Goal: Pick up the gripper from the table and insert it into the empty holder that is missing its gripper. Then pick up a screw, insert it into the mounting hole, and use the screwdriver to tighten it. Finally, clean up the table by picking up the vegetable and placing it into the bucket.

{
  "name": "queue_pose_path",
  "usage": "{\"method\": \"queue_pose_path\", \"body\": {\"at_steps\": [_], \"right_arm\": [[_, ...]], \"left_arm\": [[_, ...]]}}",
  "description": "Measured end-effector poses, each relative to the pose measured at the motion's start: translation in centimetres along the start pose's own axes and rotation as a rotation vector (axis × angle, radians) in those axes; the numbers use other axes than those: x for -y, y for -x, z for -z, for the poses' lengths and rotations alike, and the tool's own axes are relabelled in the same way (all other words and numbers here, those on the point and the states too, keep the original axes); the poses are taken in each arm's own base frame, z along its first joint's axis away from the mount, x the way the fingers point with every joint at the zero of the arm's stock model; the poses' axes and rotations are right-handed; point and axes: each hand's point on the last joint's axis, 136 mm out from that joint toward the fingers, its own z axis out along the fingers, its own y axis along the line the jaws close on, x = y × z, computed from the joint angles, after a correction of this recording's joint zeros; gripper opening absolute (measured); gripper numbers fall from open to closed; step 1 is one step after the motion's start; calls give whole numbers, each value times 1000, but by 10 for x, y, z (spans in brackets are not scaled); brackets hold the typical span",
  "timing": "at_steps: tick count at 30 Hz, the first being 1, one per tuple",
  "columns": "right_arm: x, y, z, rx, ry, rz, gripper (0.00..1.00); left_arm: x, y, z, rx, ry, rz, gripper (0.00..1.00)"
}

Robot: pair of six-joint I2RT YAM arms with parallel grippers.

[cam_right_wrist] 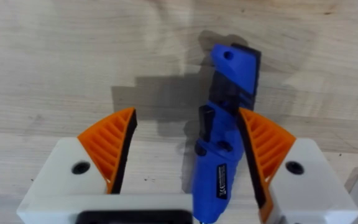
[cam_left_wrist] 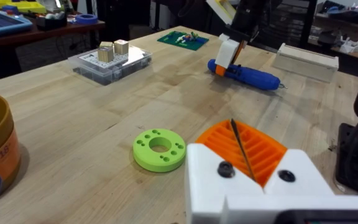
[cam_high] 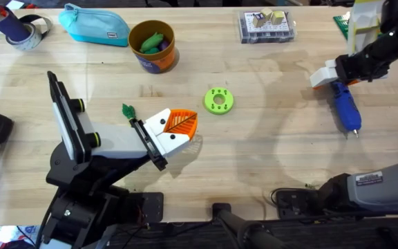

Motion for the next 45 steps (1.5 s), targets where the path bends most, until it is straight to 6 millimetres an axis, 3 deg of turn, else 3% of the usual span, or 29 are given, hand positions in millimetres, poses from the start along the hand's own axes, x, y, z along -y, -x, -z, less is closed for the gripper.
{"method": "queue_pose_path", "body": {"at_steps": [24,32,37,45], "right_arm": [[12,-8,3,-35,-57,12,974],[48,0,30,56,-109,-74,974],[67,-5,23,68,-100,-140,974],[56,0,-2,59,2,-144,974]], "left_arm": [[0,0,0,0,0,1,16],[0,0,0,0,0,1,16],[0,0,0,0,0,1,16],[0,0,0,0,0,1,16]]}}
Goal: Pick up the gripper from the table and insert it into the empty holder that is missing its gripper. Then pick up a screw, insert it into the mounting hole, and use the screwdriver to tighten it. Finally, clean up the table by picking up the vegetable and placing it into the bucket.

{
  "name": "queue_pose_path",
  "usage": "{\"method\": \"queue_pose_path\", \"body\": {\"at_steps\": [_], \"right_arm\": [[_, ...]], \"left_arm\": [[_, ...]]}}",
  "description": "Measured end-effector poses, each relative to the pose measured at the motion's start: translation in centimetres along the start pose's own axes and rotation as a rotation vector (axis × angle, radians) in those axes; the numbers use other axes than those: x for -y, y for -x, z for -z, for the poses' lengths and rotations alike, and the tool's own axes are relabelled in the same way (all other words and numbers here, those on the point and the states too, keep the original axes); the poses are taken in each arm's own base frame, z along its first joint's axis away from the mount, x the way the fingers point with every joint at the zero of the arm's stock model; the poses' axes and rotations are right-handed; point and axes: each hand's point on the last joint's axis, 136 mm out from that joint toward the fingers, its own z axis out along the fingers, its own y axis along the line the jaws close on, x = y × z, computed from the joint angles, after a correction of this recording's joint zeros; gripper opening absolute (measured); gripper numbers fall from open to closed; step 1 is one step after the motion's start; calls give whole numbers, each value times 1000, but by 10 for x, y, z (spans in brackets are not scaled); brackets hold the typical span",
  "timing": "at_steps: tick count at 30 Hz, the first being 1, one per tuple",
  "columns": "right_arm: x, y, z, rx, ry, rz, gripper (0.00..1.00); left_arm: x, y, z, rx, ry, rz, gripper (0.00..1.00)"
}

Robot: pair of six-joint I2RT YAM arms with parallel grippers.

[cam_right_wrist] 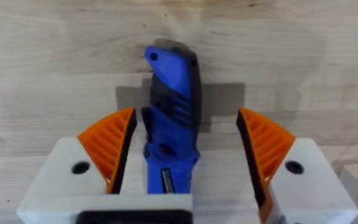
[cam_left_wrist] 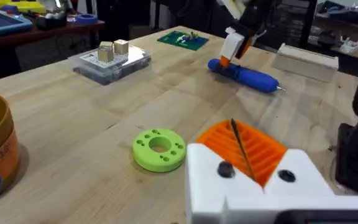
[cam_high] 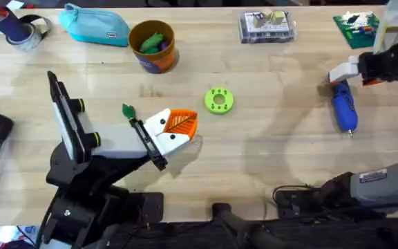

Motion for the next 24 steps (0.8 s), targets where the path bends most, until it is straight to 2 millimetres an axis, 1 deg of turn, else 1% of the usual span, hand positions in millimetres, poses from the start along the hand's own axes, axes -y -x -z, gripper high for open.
{"method": "queue_pose_path", "body": {"at_steps": [9,10,13,15,16,17,20,22,23,24], "right_arm": [[-6,-4,-31,-48,59,-9,973],[-6,-5,-32,-53,63,-9,952],[-6,-4,-34,-53,62,-10,785],[-6,-4,-34,-51,65,-12,620],[-6,-4,-34,-51,63,-9,567],[-6,-3,-35,-51,63,-11,462],[-5,-2,-35,-46,62,-10,256],[-5,-2,-35,-46,61,-11,68],[-5,-2,-35,-45,62,-13,28],[-5,-2,-35,-45,63,-14,23]], "left_arm": [[0,0,0,0,0,0,16],[0,0,0,0,0,0,16],[0,0,0,0,0,0,16],[0,0,0,0,0,0,16],[0,0,0,0,0,0,16],[0,0,0,0,0,0,16],[0,0,0,0,0,0,16],[0,0,0,0,0,0,16],[0,0,0,0,0,0,16],[0,0,0,0,0,0,16]]}}
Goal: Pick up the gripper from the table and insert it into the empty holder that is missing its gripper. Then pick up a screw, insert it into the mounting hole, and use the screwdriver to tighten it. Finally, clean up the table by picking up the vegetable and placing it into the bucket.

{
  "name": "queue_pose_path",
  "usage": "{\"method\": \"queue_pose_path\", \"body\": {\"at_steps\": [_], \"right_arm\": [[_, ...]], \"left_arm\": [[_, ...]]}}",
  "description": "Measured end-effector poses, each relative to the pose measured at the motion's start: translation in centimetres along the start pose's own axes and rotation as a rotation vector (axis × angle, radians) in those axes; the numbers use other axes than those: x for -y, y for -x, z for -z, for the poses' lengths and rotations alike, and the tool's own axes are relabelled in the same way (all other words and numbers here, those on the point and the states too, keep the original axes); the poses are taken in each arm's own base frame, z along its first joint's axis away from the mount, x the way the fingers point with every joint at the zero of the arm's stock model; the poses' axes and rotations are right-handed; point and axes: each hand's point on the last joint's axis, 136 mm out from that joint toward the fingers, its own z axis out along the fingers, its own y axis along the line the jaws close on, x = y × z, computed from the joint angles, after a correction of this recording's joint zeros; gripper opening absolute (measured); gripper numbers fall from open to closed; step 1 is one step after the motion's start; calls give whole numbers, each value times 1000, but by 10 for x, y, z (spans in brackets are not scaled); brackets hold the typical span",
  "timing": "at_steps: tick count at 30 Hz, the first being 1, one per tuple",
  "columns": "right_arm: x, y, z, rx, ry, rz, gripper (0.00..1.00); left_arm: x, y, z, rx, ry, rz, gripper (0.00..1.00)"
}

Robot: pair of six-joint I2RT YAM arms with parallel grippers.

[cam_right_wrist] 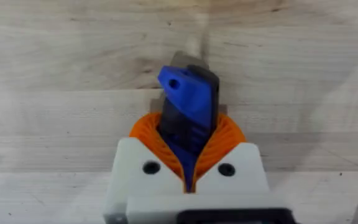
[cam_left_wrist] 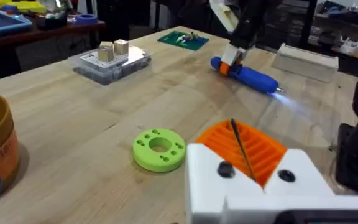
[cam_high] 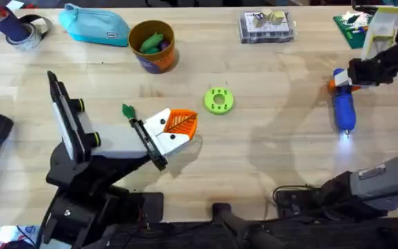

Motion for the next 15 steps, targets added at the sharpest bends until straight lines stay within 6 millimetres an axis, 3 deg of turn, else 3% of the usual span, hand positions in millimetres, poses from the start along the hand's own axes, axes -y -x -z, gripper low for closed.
{"method": "queue_pose_path", "body": {"at_steps": [11,15], "right_arm": [[0,1,2,-1,1,-24,24],[4,14,13,52,-17,-54,24]], "left_arm": [[0,0,0,0,0,0,16],[0,0,0,0,0,0,16]]}}
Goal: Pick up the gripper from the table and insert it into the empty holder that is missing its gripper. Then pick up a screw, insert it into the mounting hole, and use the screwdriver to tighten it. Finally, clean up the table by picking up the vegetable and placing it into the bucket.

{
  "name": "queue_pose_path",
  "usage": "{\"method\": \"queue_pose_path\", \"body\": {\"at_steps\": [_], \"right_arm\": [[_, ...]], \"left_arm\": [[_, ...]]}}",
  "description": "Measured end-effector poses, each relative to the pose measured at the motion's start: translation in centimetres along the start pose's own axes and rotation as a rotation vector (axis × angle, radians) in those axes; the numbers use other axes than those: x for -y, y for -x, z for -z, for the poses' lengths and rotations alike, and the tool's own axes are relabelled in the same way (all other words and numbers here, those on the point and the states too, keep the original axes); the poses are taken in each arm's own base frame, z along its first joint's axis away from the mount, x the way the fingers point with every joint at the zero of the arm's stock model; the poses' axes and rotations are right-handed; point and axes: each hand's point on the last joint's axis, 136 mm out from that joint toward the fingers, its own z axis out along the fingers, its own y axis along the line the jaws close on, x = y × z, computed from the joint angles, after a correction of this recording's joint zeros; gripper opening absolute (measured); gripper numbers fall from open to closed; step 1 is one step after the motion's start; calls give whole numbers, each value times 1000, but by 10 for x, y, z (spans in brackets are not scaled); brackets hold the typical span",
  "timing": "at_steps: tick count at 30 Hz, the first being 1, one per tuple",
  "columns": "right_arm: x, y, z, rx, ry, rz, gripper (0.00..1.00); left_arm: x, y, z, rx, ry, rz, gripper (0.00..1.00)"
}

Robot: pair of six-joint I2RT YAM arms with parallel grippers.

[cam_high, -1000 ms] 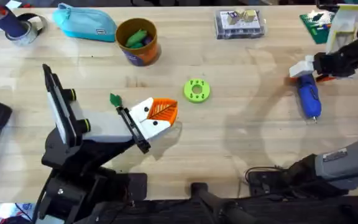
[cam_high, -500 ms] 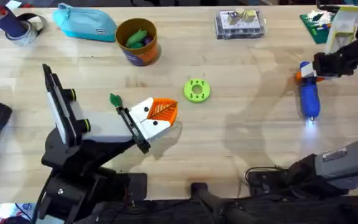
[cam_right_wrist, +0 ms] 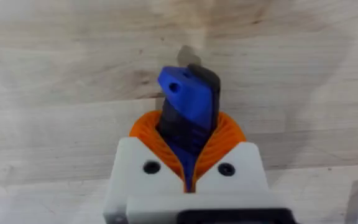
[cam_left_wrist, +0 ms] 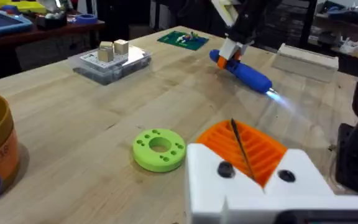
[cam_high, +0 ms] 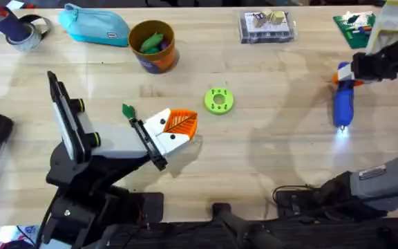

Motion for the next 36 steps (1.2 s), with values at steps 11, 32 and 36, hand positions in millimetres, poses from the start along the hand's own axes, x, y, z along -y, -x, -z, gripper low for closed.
{"method": "queue_pose_path", "body": {"at_steps": [11,32,36], "right_arm": [[-29,59,122,392,-96,64,24],[-215,29,239,1030,211,284,24],[-271,16,241,1121,369,364,24]], "left_arm": [[0,0,0,0,0,0,16],[0,0,0,0,0,3,16],[0,0,0,0,0,3,16]]}}
